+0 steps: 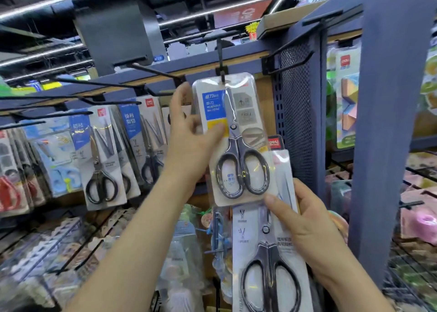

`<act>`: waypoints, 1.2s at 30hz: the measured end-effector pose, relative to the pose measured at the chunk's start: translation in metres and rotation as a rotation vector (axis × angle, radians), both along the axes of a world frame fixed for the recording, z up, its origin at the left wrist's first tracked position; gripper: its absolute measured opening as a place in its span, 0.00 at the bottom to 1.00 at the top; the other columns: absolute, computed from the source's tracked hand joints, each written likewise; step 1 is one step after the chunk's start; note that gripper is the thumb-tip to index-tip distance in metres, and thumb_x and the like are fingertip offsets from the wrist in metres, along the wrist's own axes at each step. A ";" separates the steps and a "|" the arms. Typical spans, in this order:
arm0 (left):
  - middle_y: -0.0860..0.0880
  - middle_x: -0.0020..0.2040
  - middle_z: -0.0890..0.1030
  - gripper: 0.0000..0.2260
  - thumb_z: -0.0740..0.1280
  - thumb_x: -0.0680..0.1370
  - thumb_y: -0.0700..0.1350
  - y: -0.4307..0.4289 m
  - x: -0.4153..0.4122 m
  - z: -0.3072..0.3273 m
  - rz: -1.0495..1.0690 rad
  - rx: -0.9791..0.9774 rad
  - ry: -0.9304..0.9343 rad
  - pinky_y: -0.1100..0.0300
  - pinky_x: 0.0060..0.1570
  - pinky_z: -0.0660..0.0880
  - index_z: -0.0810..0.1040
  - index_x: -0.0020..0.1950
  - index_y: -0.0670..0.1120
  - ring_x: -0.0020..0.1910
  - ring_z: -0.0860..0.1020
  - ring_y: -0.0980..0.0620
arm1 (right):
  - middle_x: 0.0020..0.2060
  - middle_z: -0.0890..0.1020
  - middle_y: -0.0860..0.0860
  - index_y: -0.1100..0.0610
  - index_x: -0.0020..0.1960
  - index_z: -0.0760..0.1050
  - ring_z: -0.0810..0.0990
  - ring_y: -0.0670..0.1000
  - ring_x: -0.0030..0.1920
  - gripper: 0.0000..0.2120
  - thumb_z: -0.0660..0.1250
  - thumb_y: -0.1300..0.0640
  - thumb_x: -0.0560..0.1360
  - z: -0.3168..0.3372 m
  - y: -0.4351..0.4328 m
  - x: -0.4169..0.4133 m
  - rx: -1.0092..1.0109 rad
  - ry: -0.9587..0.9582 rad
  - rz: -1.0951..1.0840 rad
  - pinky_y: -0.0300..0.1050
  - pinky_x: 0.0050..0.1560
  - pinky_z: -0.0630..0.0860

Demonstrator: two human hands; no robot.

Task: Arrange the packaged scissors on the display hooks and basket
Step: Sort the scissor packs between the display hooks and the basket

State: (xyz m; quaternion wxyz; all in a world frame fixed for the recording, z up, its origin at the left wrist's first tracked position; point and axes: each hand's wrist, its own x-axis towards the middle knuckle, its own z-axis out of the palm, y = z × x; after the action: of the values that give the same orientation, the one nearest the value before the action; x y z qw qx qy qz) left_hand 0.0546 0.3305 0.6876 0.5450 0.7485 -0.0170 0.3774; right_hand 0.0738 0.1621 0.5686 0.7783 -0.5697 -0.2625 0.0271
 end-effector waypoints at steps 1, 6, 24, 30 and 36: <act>0.48 0.49 0.83 0.30 0.70 0.77 0.38 0.000 -0.008 -0.013 0.035 0.078 -0.006 0.57 0.45 0.80 0.63 0.73 0.60 0.46 0.83 0.52 | 0.52 0.86 0.46 0.48 0.58 0.79 0.84 0.47 0.55 0.15 0.70 0.52 0.72 0.001 0.000 0.001 -0.007 -0.005 -0.016 0.50 0.59 0.76; 0.46 0.42 0.82 0.25 0.72 0.76 0.44 0.013 0.004 -0.032 0.196 0.139 0.020 0.49 0.50 0.79 0.71 0.70 0.62 0.43 0.81 0.49 | 0.48 0.86 0.45 0.48 0.55 0.78 0.84 0.41 0.48 0.11 0.71 0.60 0.76 -0.001 -0.002 0.005 -0.075 -0.014 -0.129 0.37 0.50 0.79; 0.49 0.50 0.81 0.20 0.67 0.79 0.44 0.040 0.092 -0.032 0.480 0.470 0.118 0.59 0.45 0.67 0.69 0.70 0.51 0.50 0.79 0.46 | 0.45 0.86 0.39 0.48 0.54 0.76 0.84 0.41 0.46 0.13 0.72 0.61 0.73 -0.011 -0.010 -0.002 0.002 -0.023 -0.261 0.32 0.42 0.79; 0.50 0.53 0.80 0.19 0.62 0.81 0.46 0.036 0.059 -0.035 0.507 0.555 0.168 0.57 0.47 0.69 0.66 0.72 0.53 0.54 0.78 0.46 | 0.44 0.87 0.45 0.48 0.52 0.78 0.86 0.46 0.45 0.11 0.74 0.59 0.72 -0.009 -0.007 -0.008 0.027 -0.045 -0.220 0.44 0.47 0.82; 0.60 0.34 0.76 0.07 0.69 0.74 0.56 0.002 -0.032 -0.090 0.084 0.115 0.235 0.54 0.40 0.75 0.79 0.50 0.57 0.34 0.74 0.57 | 0.44 0.86 0.43 0.46 0.51 0.78 0.84 0.43 0.46 0.11 0.74 0.58 0.73 -0.012 0.009 -0.012 -0.003 -0.116 -0.187 0.43 0.50 0.80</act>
State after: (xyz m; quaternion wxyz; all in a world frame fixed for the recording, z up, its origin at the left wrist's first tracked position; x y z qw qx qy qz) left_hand 0.0225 0.3329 0.5979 0.4832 0.8176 0.0568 0.3080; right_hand 0.0617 0.1712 0.5566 0.7601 -0.5935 -0.2529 -0.0783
